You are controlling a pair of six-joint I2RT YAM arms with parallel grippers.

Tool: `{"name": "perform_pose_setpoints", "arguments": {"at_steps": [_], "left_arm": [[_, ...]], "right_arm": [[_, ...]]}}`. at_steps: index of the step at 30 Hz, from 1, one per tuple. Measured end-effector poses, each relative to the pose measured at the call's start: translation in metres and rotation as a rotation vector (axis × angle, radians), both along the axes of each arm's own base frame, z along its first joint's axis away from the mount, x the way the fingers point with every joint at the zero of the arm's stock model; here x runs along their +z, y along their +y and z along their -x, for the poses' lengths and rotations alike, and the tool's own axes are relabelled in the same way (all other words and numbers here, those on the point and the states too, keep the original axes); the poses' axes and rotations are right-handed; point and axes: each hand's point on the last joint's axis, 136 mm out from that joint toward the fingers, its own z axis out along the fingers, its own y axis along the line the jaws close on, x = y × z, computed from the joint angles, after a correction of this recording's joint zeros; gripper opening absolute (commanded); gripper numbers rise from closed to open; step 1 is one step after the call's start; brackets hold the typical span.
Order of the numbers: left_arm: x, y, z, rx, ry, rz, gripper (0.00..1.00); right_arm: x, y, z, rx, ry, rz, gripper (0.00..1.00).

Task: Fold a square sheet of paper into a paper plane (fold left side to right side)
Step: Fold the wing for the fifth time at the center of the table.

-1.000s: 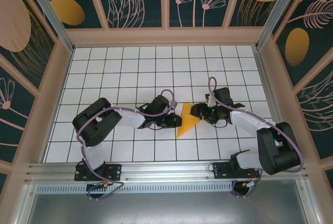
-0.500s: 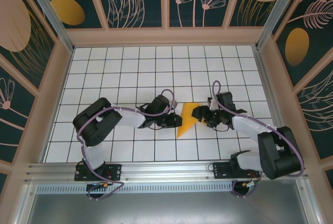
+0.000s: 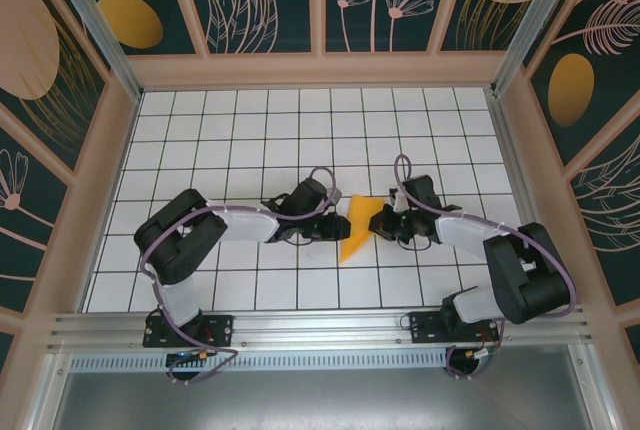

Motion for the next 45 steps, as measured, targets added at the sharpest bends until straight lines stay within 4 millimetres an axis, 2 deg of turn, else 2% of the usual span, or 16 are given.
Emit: {"name": "perform_pose_setpoints", "arguments": {"at_steps": [5,8,13,18,22,25,28,39,45], "left_arm": [[0.026,-0.004,-0.005,-0.008,-0.054,0.036,0.32],[0.030,-0.009,-0.005,-0.023,-0.055,0.048,0.31],[0.019,-0.021,-0.002,-0.055,-0.032,0.041,0.30],[-0.006,-0.020,-0.001,-0.051,0.000,-0.019,0.27],[-0.020,-0.017,-0.002,-0.043,0.010,-0.051,0.26],[-0.020,-0.018,-0.003,-0.042,0.009,-0.049,0.26],[-0.020,-0.018,-0.003,-0.042,0.009,-0.049,0.25],[-0.021,-0.018,-0.004,-0.041,0.013,-0.055,0.23],[-0.022,-0.018,-0.004,-0.042,0.018,-0.068,0.23]], "right_arm": [[-0.002,-0.002,0.000,-0.005,0.005,0.019,0.05],[-0.001,-0.002,-0.001,-0.006,0.002,0.021,0.05],[-0.002,-0.002,0.000,-0.007,0.004,0.024,0.06],[-0.002,-0.002,0.000,-0.006,0.008,0.027,0.07],[0.000,-0.002,0.000,-0.001,0.008,0.029,0.18],[0.002,-0.001,-0.001,0.003,0.001,0.027,0.28],[0.007,0.000,-0.002,0.006,-0.018,0.018,0.33],[0.026,0.010,-0.006,0.023,-0.044,-0.045,0.34],[0.031,0.015,-0.016,0.025,-0.056,-0.065,0.34]]}}
